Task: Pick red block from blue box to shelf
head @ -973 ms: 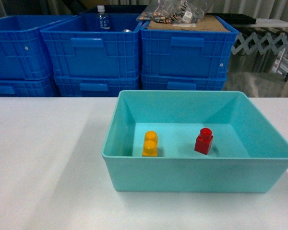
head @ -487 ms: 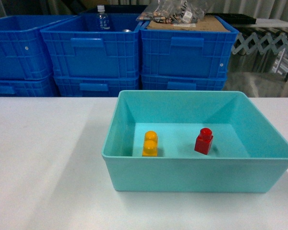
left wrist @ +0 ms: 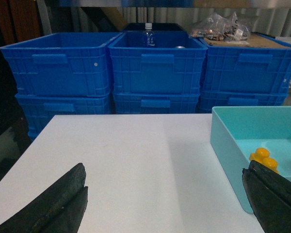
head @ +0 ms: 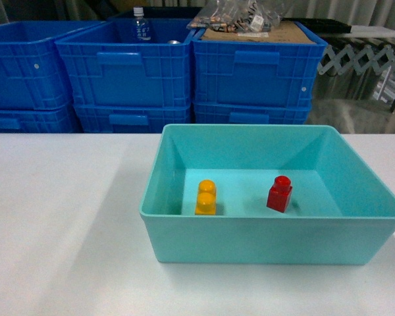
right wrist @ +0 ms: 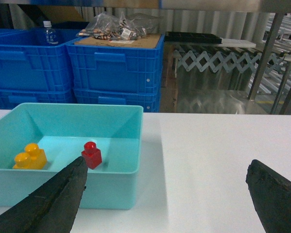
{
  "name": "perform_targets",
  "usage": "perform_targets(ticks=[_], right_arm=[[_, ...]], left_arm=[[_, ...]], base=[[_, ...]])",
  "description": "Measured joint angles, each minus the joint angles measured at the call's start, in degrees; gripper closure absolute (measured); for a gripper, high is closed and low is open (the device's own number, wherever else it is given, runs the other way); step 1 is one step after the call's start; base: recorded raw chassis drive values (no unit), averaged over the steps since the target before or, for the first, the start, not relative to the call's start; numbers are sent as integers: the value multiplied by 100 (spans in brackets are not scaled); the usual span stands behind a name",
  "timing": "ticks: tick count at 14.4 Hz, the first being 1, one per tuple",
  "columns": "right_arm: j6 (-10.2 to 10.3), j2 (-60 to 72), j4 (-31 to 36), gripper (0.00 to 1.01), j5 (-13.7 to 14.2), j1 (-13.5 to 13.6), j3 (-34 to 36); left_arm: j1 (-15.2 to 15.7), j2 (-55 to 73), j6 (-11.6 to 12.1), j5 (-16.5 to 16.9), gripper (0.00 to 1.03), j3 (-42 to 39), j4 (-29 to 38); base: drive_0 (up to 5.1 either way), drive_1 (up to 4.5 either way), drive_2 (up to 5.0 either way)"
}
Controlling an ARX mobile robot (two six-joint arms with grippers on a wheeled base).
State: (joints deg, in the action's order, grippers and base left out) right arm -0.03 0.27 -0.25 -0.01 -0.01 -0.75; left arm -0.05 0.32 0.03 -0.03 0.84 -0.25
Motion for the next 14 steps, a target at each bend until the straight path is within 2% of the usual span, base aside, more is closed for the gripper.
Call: perform_targets(ticks=[4, 5, 6, 8, 9, 11, 13, 14], right_arm=[[0, 0, 0, 3, 0, 0, 0], [-175, 260, -321, 3, 291, 140, -98], [-260, 1108, 35, 3, 319, 197, -212], [-190, 2955, 990, 3, 17, 197, -785], [-129, 3718, 1316, 3, -20, 302, -1110], [57, 5337, 1504, 3, -151, 575, -1976], [179, 6826, 1349, 3, -140, 852, -2903], [192, 7429, 1399, 3, -50, 966, -3287]], left_arm=[[0, 0, 0, 0, 5, 0, 0], [0, 0, 0, 0, 5, 0, -2], [0, 0, 0, 4, 5, 0, 2], [0, 0, 0, -4, 5, 0, 2], [0, 0, 0, 0, 5, 0, 2], [0, 0, 0, 0, 5, 0, 2], [0, 0, 0, 0, 5, 0, 0], [0, 0, 0, 0, 5, 0, 2]], base=[[0, 0, 0], [0, 0, 0], [0, 0, 0], [0, 0, 0], [0, 0, 0], [0, 0, 0], [0, 0, 0], [0, 0, 0]])
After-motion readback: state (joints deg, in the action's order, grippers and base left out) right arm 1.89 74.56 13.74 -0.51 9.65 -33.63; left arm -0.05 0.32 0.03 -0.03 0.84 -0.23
